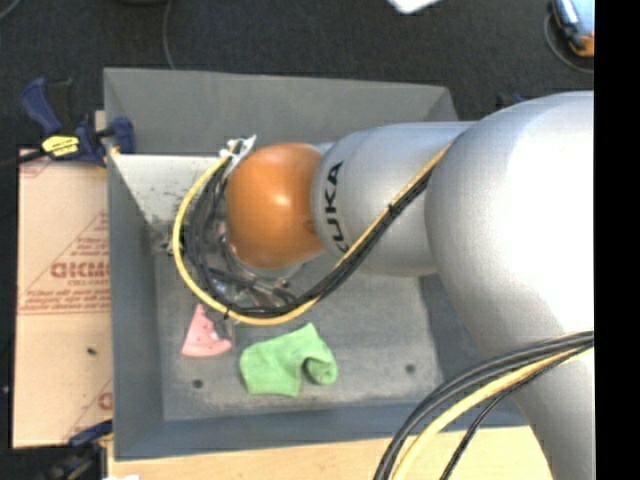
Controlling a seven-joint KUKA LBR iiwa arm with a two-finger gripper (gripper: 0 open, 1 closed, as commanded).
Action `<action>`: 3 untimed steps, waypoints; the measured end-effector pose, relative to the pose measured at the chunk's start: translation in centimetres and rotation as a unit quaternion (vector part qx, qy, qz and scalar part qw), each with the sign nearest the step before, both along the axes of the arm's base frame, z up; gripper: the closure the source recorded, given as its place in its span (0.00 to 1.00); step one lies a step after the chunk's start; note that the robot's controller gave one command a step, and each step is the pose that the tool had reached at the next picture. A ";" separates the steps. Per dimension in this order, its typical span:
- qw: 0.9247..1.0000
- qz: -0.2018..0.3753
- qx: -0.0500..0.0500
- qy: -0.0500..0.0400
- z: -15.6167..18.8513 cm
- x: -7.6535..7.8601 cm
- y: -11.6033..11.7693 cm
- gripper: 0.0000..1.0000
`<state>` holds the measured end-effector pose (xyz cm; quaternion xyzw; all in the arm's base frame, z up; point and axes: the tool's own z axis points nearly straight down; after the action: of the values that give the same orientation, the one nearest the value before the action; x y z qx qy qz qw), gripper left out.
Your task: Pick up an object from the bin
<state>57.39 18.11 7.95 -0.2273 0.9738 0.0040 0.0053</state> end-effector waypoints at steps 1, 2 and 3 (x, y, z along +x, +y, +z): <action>0.998 -0.058 0.002 -0.005 6.2 5.2 -2.8 1.00; 0.999 0.041 0.000 -0.008 7.9 4.5 -5.4 1.00; 0.999 0.040 0.001 -0.007 7.9 4.4 -5.3 0.00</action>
Offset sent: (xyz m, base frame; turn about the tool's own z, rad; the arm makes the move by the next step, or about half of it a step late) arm 0.0476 -0.0259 0.0566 0.1151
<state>61.81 12.77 15.80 -0.2661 0.9639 0.0035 0.0123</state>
